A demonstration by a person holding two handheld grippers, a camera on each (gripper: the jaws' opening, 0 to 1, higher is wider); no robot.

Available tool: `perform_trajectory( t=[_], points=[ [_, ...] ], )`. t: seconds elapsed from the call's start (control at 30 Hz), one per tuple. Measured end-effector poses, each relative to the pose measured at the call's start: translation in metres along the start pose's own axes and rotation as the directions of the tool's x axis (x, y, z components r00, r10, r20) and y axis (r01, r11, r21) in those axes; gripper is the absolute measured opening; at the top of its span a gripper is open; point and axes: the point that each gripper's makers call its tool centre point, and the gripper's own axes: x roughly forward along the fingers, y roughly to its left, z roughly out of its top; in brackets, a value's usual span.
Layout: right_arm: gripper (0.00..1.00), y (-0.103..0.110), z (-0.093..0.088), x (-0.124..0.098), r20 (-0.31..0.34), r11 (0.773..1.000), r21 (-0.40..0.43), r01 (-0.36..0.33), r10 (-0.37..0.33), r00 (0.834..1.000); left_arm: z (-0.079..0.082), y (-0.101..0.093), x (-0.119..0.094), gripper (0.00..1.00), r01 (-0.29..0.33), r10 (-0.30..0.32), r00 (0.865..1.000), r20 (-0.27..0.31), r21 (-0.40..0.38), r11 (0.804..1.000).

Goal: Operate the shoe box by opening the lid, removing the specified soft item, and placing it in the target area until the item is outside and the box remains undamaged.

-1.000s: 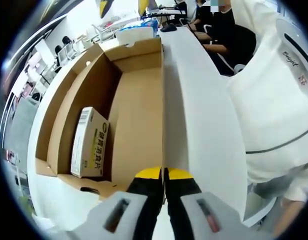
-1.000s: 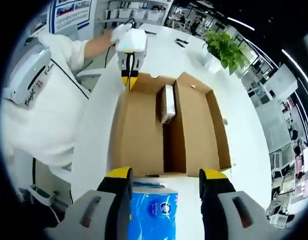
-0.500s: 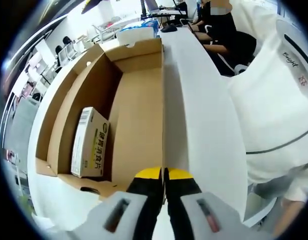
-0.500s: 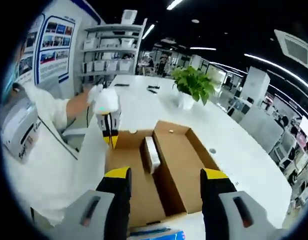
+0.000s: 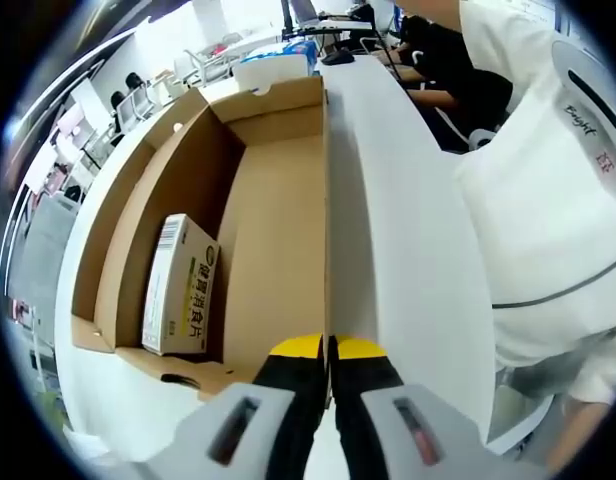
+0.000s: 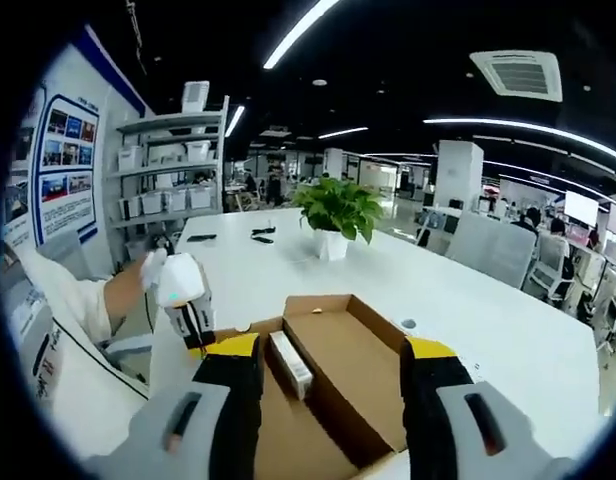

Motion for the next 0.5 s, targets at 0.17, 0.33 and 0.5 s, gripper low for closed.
perform_trajectory(
  t=[0.17, 0.33, 0.5],
  points=[
    [0.56, -0.003, 0.0, 0.004, 0.034, 0.998, -0.042, 0.053, -0.051, 0.998, 0.0, 0.0, 0.0, 0.01, 0.0, 0.0, 1.0, 0.001, 0.0, 1.0],
    [0.41, 0.008, -0.008, 0.012, 0.003, 0.992, -0.121, 0.037, -0.037, 0.999, 0.0, 0.0, 0.0, 0.01, 0.001, -0.001, 1.0, 0.002, 0.0, 1.0],
    [0.35, 0.013, -0.009, 0.025, 0.039, 0.982, -0.162, 0.1, -0.095, 0.995, 0.0, 0.0, 0.0, 0.01, 0.0, 0.0, 1.0, 0.005, 0.0, 1.0]
  ],
)
